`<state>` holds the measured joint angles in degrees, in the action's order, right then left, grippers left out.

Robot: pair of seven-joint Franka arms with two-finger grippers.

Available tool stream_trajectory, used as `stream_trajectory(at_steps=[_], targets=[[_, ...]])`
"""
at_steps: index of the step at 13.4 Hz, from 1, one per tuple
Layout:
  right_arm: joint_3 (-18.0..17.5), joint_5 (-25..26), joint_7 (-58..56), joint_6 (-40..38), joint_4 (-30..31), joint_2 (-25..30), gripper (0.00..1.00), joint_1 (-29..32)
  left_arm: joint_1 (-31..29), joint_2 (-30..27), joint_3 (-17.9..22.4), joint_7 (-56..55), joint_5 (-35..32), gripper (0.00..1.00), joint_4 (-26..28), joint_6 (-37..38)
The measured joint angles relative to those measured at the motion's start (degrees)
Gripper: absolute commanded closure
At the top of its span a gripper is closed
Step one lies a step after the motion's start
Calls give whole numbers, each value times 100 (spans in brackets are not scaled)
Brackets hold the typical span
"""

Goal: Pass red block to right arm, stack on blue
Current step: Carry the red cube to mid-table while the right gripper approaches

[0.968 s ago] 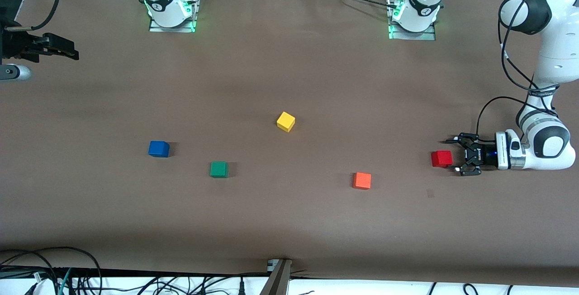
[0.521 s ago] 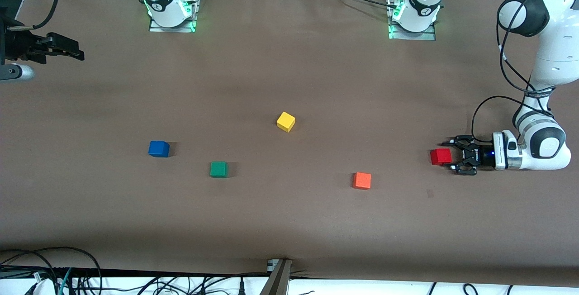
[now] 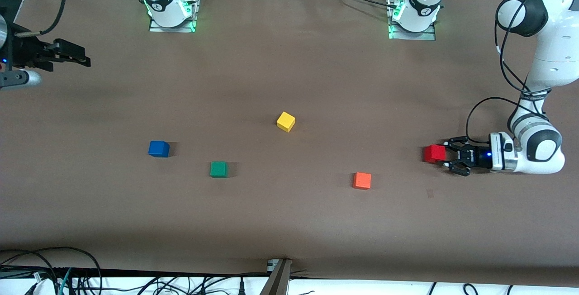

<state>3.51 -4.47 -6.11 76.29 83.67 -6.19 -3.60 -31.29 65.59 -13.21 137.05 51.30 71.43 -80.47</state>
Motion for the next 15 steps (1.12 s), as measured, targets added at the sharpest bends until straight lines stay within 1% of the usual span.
stream_trajectory(at_steps=[2, 4, 6, 8, 11, 13, 15], targets=[[-4, -140, 0, 7, -50, -216, 0, -90, 72, -2, -524, -442, 0, 100, -8, 360], [-20, -254, 0, 20, -67, -400, 0, -250, 250, -2, -1043, -632, 1, 100, -10, 418], [-47, -397, 2, 45, -75, -587, 0, -519, 648, -4, -1363, -785, 48, 100, -14, 415], [-54, -874, 5, 116, -81, -823, 0, -668, 1198, -6, -1491, -852, 380, 100, -19, 277], [-37, -2073, 6, 402, -91, -1238, 0, -666, 1920, -45, -1563, -980, 1004, 100, -77, -303], [-42, -2722, 6, 799, -99, -1519, 0, -693, 2286, -159, -1573, -1205, 1316, 100, -101, -760], [-49, -3172, 6, 1240, -110, -1766, 0, -818, 2601, -303, -1587, -1521, 1532, 100, -105, -1150]])
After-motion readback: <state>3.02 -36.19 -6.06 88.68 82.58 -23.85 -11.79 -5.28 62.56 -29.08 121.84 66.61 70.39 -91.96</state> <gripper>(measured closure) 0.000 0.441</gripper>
